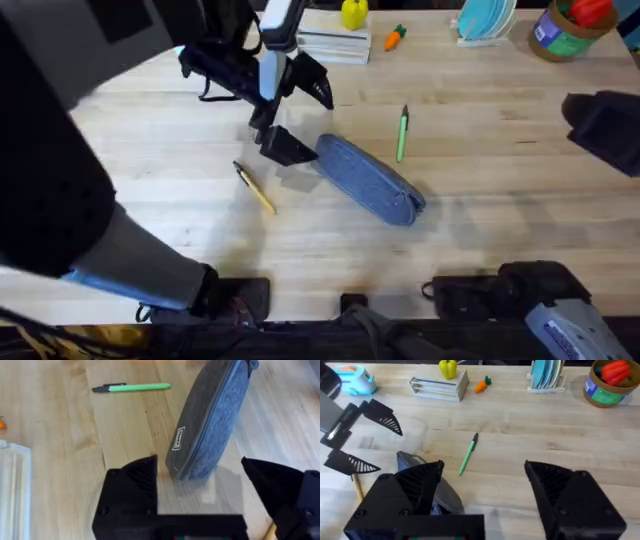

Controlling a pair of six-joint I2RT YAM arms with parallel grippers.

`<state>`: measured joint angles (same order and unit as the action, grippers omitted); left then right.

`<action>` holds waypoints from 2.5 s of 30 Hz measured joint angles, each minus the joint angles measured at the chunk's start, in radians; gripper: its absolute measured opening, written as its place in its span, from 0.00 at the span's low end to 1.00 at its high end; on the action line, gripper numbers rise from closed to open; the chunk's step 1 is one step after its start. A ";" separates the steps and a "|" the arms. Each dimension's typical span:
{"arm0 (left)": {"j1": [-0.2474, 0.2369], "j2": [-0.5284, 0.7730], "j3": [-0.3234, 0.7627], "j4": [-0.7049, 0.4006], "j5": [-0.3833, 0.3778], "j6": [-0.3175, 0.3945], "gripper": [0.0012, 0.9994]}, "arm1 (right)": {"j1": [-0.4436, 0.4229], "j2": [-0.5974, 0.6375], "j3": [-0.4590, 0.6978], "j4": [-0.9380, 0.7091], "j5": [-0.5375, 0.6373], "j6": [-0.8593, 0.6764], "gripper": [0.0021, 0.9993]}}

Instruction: Unzip the bag, pick up the pens from the table one at a time and place them inside, then zip the bag closed.

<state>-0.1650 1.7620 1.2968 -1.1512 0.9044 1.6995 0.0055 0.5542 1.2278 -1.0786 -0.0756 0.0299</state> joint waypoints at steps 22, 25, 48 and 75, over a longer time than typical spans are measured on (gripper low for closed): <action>-0.079 0.102 0.000 0.048 -0.051 0.078 0.99 | 0.000 0.000 0.000 0.000 0.000 0.000 1.00; -0.079 0.102 0.000 0.048 -0.059 0.078 0.99 | 0.000 0.000 0.000 0.000 0.000 0.000 1.00; -0.088 0.102 0.000 0.044 -0.060 0.046 0.75 | 0.000 0.000 0.000 0.000 0.000 0.000 1.00; -0.111 0.102 0.000 0.039 -0.068 0.043 0.04 | 0.000 0.000 -0.091 -0.198 -0.053 0.315 1.00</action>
<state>-0.2764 1.8645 1.2972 -1.1122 0.8366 1.7428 0.0055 0.5545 1.1368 -1.2765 -0.1284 0.3450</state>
